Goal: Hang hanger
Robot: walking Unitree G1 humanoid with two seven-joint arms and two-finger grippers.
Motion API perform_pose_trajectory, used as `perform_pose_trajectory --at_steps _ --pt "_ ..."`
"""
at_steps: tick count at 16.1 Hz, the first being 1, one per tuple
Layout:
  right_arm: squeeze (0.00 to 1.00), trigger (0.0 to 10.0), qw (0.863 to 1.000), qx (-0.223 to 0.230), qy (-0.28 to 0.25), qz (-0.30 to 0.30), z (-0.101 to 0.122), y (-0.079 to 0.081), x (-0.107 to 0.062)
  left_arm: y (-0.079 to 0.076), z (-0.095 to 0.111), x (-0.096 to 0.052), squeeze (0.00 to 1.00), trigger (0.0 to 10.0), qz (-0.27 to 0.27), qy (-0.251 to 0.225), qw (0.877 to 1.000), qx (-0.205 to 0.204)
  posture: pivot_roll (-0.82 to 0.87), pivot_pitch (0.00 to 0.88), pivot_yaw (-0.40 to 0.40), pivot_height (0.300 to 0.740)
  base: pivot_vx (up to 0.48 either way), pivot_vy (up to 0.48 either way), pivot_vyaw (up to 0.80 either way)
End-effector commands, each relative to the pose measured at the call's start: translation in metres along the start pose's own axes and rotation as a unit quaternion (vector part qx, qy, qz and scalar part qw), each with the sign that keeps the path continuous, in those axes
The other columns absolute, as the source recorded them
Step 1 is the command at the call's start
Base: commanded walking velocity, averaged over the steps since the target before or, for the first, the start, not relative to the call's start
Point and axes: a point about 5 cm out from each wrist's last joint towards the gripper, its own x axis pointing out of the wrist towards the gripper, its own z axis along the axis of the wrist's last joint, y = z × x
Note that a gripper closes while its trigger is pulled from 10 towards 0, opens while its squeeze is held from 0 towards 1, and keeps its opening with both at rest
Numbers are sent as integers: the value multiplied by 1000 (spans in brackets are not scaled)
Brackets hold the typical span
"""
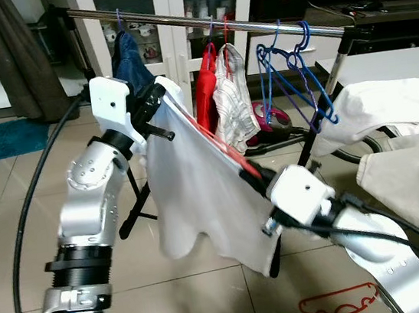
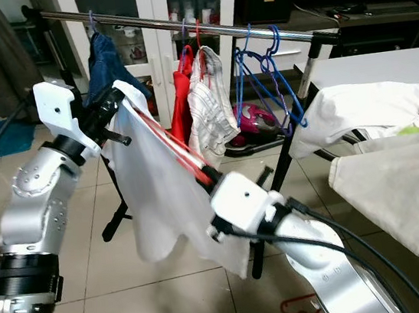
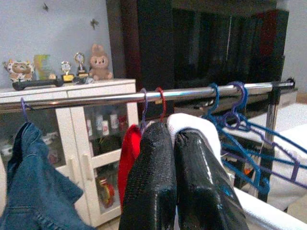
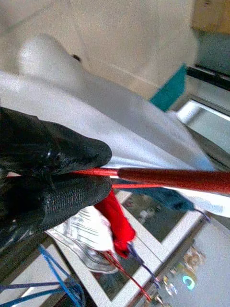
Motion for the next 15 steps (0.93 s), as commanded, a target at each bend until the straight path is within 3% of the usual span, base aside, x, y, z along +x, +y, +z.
perform_pose_trajectory --at_steps 1,2,4,8,12,15 --pt "0 0 1000 3 17 6 -8 3 -2 11 16 4 0 0 13 -17 1000 17 56 22 -20 740 0 0 0" --pt "0 0 1000 10 13 -2 -7 1 -3 13 16 4 0 0 15 -13 999 24 55 20 -19 740 0 0 0" --pt "0 0 996 72 -25 -51 -3 -7 -9 38 13 -1 0 0 69 12 996 52 51 20 -16 740 0 0 0" --pt "0 0 984 130 -109 -50 14 -12 -21 77 5 -13 0 0 167 44 983 63 48 22 -15 740 0 0 0" --pt "0 0 975 165 -137 -62 18 -16 -21 75 -12 -17 0 0 182 60 980 43 48 20 -17 740 0 0 0" --pt "0 0 966 196 -137 -102 18 -24 -14 45 -18 -8 0 0 114 49 992 16 51 17 -17 740 0 0 0"
